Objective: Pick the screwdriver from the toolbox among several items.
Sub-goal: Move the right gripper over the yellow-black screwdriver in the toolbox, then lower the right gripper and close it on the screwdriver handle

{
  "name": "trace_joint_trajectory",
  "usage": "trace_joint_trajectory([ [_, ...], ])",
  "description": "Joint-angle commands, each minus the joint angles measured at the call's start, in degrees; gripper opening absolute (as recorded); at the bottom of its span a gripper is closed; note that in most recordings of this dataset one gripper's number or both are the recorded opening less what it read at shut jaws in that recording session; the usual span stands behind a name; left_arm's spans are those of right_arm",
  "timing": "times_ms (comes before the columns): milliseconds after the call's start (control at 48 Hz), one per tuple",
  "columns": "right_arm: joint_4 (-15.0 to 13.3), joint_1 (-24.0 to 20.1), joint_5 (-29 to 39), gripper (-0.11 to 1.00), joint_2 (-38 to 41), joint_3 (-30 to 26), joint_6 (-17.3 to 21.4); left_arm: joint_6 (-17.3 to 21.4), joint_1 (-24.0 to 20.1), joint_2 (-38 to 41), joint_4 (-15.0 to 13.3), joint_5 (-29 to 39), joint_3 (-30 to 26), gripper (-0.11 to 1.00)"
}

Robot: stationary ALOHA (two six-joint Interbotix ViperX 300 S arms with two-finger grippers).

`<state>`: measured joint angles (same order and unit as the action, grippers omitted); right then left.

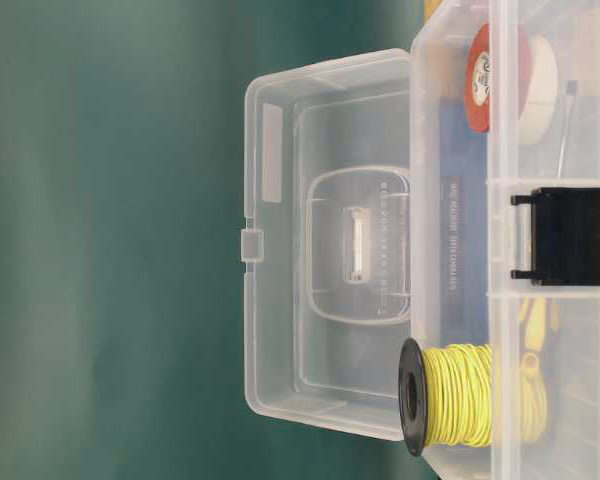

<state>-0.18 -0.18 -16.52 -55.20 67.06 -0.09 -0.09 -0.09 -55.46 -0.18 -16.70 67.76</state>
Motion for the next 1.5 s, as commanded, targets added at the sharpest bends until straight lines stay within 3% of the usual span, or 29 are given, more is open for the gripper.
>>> trace_joint_trajectory([
  [0, 0.00, 0.62, -0.35, 0.00, 0.53, -1.58, 0.18, 0.26, 0.79, 0.18, -1.49, -0.62, -1.49, 0.00],
  [167, 0.00, 0.79, 8.44, 0.00, 6.50, -9.23, 1.05, 0.44, 0.79, 0.18, -1.49, -0.70, -1.58, 0.00],
  [458, 0.62, 2.81, 21.45, 0.00, 24.17, -28.30, 2.37, 0.00, 0.79, 0.70, -1.49, -0.70, -1.41, 0.00],
  [771, 0.62, 9.40, 37.27, 0.01, 43.77, -45.44, 15.56, -0.44, 0.79, 0.70, -1.67, -0.62, -1.23, 0.00],
  [875, 0.53, 10.02, 42.89, 0.14, 48.34, -50.27, 18.54, -0.44, 0.79, 0.70, -1.67, -0.35, -1.14, 0.00],
  [1083, 0.35, 10.28, 50.27, 0.64, 56.43, -57.48, 22.06, -0.44, 0.79, 0.70, -1.67, -0.09, -0.88, 0.00],
  [1145, 0.09, 10.46, 51.42, 0.74, 58.80, -58.62, 22.85, -0.44, 0.79, 0.79, -1.67, -0.09, -0.79, 0.00],
  [1479, -0.35, 12.04, 53.17, 0.75, 71.63, -60.12, 26.89, -0.70, 0.79, 0.79, -1.76, -0.09, -0.26, 0.00],
])
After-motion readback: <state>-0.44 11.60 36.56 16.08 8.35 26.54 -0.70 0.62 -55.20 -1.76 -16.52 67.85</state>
